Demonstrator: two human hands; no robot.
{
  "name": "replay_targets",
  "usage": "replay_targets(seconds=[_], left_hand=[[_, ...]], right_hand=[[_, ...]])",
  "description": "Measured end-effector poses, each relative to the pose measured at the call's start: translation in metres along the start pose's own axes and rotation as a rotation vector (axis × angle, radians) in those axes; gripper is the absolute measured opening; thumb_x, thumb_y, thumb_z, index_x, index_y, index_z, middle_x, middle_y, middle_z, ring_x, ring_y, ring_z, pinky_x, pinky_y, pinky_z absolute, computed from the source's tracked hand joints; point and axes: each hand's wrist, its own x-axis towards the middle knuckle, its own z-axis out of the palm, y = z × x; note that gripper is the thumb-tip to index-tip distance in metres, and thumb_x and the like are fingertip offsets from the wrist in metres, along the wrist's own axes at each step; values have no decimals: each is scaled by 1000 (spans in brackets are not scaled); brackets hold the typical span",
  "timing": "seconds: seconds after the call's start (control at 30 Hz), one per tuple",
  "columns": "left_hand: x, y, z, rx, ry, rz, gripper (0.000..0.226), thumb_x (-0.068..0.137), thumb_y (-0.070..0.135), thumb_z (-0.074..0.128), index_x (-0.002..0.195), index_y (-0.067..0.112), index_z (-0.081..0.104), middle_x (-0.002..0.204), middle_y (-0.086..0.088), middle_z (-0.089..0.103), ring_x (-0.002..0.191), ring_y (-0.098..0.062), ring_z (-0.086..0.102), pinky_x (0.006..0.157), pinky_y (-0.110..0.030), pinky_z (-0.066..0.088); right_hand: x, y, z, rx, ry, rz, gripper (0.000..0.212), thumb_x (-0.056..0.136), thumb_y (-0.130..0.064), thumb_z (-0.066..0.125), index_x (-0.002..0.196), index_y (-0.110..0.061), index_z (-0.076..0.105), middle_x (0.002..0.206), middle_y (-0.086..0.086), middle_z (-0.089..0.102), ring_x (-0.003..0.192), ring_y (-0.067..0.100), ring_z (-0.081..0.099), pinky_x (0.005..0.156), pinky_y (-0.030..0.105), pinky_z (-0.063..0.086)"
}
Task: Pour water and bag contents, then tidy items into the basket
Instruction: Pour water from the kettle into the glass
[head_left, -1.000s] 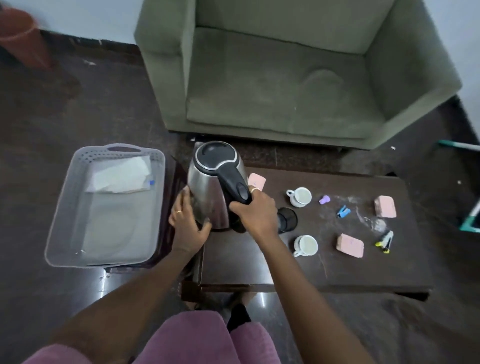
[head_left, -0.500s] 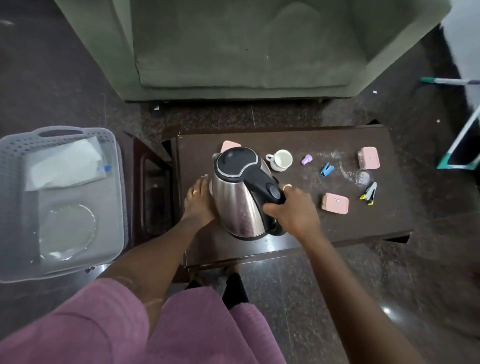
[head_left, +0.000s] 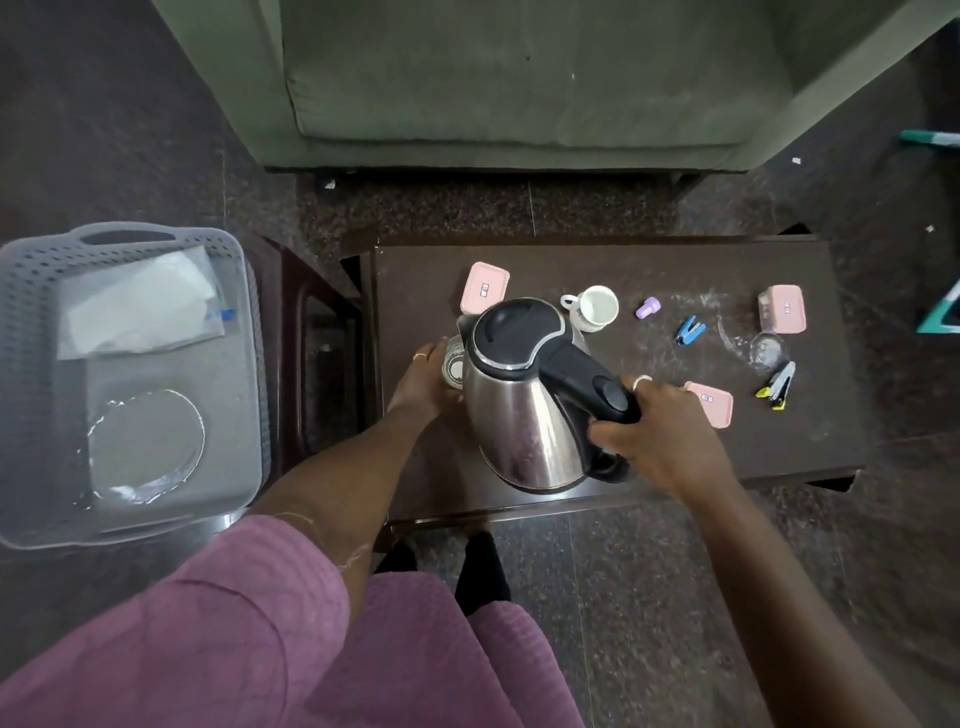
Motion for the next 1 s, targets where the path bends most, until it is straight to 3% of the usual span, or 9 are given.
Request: replay_targets(seconds=[0.07, 0.13, 0.27, 0.43, 0.57, 0.77, 1.0], left_hand=[[-3, 1, -6, -125, -22, -85, 77, 80, 21, 66, 145, 23, 26, 149, -9, 32, 132, -27, 42, 109, -41, 38], [-4, 3, -10, -182, -16, -93, 85, 78, 21, 70, 147, 27, 21, 150, -9, 29, 128, -29, 46, 106, -40, 41], [3, 1, -13, -85, -49, -40, 87, 78, 24, 73, 147, 28, 21, 150, -9, 28, 128, -31, 46, 105, -37, 41], [12, 4, -18, 63, -68, -33, 79, 80, 22, 69, 146, 23, 25, 148, -13, 32, 128, -34, 45, 105, -41, 42], [17, 7, -17, 127, -113, -43, 89, 75, 24, 75, 146, 20, 22, 146, -13, 33, 128, -35, 45, 103, -43, 43], [22, 6, -12, 151, -112, -49, 94, 71, 24, 79, 146, 18, 21, 143, -13, 36, 128, -34, 45, 101, -44, 45], [23, 7, -9, 177, -108, -71, 95, 73, 22, 79, 147, 15, 19, 141, -13, 38, 129, -32, 43, 101, -42, 44]], right_hand=[[1, 2, 2, -35, -38, 15, 27, 66, -27, 67, 58, -28, 42, 57, -11, 49, 54, 4, 46, 41, 14, 26], [4, 4, 5, -55, -67, 32, 24, 66, -28, 68, 65, -27, 44, 62, -6, 51, 61, 18, 49, 46, 19, 27], [10, 4, 9, -119, -118, 47, 21, 67, -27, 67, 73, -24, 47, 74, 4, 55, 73, 28, 51, 59, 26, 32], [19, 1, 15, -160, -182, 39, 25, 70, -28, 65, 66, -22, 41, 78, 7, 56, 75, 30, 53, 62, 30, 37], [27, -4, 18, -177, -188, 73, 31, 72, -31, 64, 62, -24, 36, 69, 1, 46, 72, 27, 49, 63, 30, 38], [44, -9, 18, -184, -229, 74, 24, 73, -30, 64, 67, -21, 43, 78, 6, 52, 72, 25, 52, 62, 30, 41], [53, -12, 19, -221, -263, 56, 22, 75, -31, 64, 87, -14, 55, 83, 8, 54, 73, 26, 54, 62, 28, 40]])
